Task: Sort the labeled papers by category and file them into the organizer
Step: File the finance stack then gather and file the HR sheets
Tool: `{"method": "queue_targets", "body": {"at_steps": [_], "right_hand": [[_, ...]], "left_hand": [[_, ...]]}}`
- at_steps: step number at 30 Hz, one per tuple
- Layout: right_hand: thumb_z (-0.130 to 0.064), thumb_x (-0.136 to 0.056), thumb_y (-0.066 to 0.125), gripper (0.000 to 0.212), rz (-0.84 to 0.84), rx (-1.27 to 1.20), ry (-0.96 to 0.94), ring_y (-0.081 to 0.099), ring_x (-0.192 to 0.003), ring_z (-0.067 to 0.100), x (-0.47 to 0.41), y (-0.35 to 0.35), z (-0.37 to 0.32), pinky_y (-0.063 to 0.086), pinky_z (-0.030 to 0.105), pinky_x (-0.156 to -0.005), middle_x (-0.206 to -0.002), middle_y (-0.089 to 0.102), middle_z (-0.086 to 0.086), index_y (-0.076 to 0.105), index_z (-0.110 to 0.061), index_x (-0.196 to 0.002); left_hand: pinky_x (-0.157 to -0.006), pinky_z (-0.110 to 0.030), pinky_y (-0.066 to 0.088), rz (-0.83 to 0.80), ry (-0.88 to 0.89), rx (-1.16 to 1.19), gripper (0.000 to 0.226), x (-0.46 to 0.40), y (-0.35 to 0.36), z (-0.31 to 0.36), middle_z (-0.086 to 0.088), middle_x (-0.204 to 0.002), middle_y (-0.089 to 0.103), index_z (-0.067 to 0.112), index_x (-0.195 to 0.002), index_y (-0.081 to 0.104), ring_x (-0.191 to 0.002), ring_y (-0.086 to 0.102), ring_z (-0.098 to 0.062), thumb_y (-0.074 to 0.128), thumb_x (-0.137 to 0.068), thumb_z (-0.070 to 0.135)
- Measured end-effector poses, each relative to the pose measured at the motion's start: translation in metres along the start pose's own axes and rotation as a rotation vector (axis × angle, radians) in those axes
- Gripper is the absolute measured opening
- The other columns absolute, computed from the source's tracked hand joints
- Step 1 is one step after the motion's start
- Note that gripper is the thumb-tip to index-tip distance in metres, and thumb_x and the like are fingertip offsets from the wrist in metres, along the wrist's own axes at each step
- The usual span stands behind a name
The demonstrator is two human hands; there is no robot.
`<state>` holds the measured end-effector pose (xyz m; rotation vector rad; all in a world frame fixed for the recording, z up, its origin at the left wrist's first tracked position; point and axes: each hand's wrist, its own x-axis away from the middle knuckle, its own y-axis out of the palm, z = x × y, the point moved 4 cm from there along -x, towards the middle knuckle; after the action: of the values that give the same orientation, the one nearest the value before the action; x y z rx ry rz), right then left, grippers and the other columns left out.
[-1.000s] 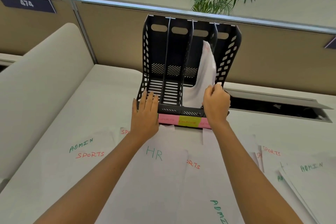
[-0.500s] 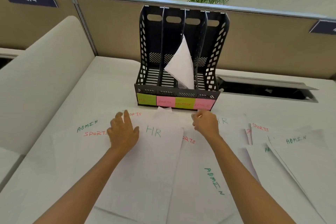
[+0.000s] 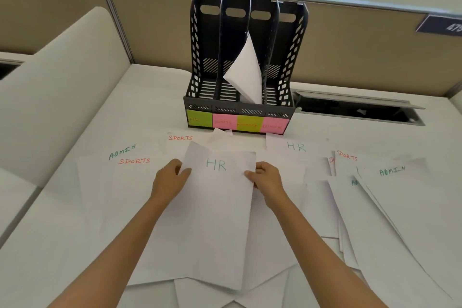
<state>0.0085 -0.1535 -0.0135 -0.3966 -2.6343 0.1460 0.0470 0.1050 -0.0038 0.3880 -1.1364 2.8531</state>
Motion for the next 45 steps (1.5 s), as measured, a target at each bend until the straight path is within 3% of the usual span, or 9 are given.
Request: {"method": "queue_targets", "body": {"at_steps": [3,6,16,20,23,27,34,41,45], "right_hand": [[-0.013,-0.083,0.069,0.010,0.116,-0.086,-0.021,0.069,-0.086,0.026,-0.002,-0.022,0.000,0.058,0.040,-0.081,-0.094,0.072,0.010,0.065,-0.009,-0.092],[-0.018,-0.089,0.062,0.012,0.216,-0.106,-0.039,0.063,-0.081,0.019,-0.005,-0.046,0.003,0.055,0.034,-0.079,-0.096,0.070,0.007,0.067,-0.010,-0.097],[0.004,-0.089,0.047,0.032,0.452,0.378,-0.229,0.060,-0.094,0.019,-0.023,-0.139,-0.002,0.044,0.017,-0.081,-0.117,0.064,0.013,0.060,-0.003,-0.117],[0.007,-0.086,0.053,0.047,0.313,0.574,-0.189,0.050,-0.121,0.034,-0.050,-0.157,-0.010,0.040,0.034,-0.099,-0.131,0.053,0.020,0.047,0.000,-0.132],[0.003,-0.085,0.057,0.058,0.223,0.701,-0.142,0.045,-0.124,0.037,-0.072,-0.165,-0.018,0.038,0.038,-0.102,-0.134,0.047,0.022,0.037,-0.002,-0.139],[-0.006,-0.084,0.063,0.064,0.231,0.785,-0.073,0.043,-0.125,0.040,-0.103,-0.177,-0.027,0.037,0.041,-0.102,-0.135,0.044,0.024,0.032,-0.003,-0.139],[-0.040,-0.072,0.078,0.095,0.252,1.085,0.078,0.040,-0.123,0.040,-0.131,-0.191,-0.035,0.034,0.041,-0.102,-0.130,0.042,0.024,0.022,-0.007,-0.141],[-0.031,-0.075,0.078,0.066,0.329,0.980,0.059,0.041,-0.123,0.039,-0.130,-0.195,-0.034,0.040,0.043,-0.097,-0.122,0.054,0.021,0.042,-0.004,-0.123],[-0.016,-0.085,0.066,0.018,0.340,0.670,-0.203,0.060,-0.088,0.033,-0.116,-0.194,-0.058,0.045,0.032,-0.073,-0.096,0.067,0.018,0.065,-0.002,-0.097]], "left_hand": [[-0.085,-0.037,0.053,-0.166,-0.005,0.282,0.034,0.011,0.008,0.011,0.001,-0.109,0.066,0.014,-0.119,0.058,-0.100,0.064,-0.022,0.061,-0.092,0.035],[-0.091,-0.040,0.054,-0.252,0.019,0.297,0.038,0.021,0.022,0.018,-0.001,-0.119,0.067,0.016,-0.128,0.057,-0.104,0.066,-0.021,0.062,-0.092,0.028],[-0.106,-0.049,0.042,-0.134,-0.052,0.220,0.049,0.025,0.065,0.021,-0.013,-0.140,0.053,0.006,-0.141,0.045,-0.126,0.052,-0.032,0.053,-0.097,0.027],[-0.077,-0.037,0.051,0.036,-0.002,0.234,0.025,0.023,0.069,0.016,-0.010,-0.103,0.067,0.007,-0.106,0.061,-0.096,0.063,-0.031,0.052,-0.098,0.029],[-0.056,-0.028,0.042,0.174,0.042,0.247,0.027,0.023,0.072,0.013,-0.003,-0.070,0.059,0.017,-0.073,0.050,-0.068,0.058,-0.027,0.052,-0.098,0.028],[-0.050,-0.036,0.037,0.257,0.099,0.138,0.032,0.020,0.079,0.018,-0.013,-0.057,0.048,0.008,-0.073,0.044,-0.052,0.046,-0.030,0.051,-0.098,0.027],[-0.052,-0.046,0.047,0.317,0.140,0.060,0.029,0.021,0.080,0.026,-0.023,-0.057,0.056,-0.001,-0.083,0.053,-0.052,0.056,-0.039,0.052,-0.097,0.025],[-0.047,-0.039,0.042,0.327,0.148,0.088,0.033,0.020,0.079,0.023,-0.020,-0.054,0.051,0.004,-0.072,0.044,-0.046,0.047,-0.032,0.053,-0.097,0.024],[-0.048,-0.032,0.032,0.303,0.145,0.127,0.036,0.019,0.079,0.020,-0.010,-0.052,0.041,0.005,-0.070,0.040,-0.046,0.037,-0.022,0.053,-0.097,0.025]]}}
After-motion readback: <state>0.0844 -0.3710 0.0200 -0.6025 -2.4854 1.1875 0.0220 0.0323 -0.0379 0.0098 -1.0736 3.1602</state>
